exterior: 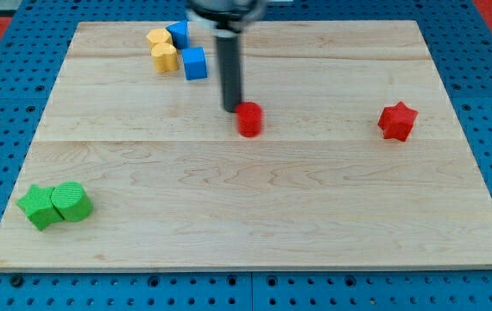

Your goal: Move the red circle to the left side of the red star

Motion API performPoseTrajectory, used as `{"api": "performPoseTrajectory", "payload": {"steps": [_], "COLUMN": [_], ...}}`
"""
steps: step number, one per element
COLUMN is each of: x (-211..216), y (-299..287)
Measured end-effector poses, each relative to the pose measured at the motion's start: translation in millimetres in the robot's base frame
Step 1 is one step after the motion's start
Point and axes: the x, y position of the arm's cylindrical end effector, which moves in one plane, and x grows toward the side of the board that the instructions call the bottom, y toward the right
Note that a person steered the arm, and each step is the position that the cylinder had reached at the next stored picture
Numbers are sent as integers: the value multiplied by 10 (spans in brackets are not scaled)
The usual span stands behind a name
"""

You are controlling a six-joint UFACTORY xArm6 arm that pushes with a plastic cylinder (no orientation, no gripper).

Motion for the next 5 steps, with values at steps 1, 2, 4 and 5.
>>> {"api": "performPoseTrajectory", "payload": {"steps": [1, 2, 4, 5], "x": [144, 327, 505, 502], "y": [-25, -101, 495, 1102]}}
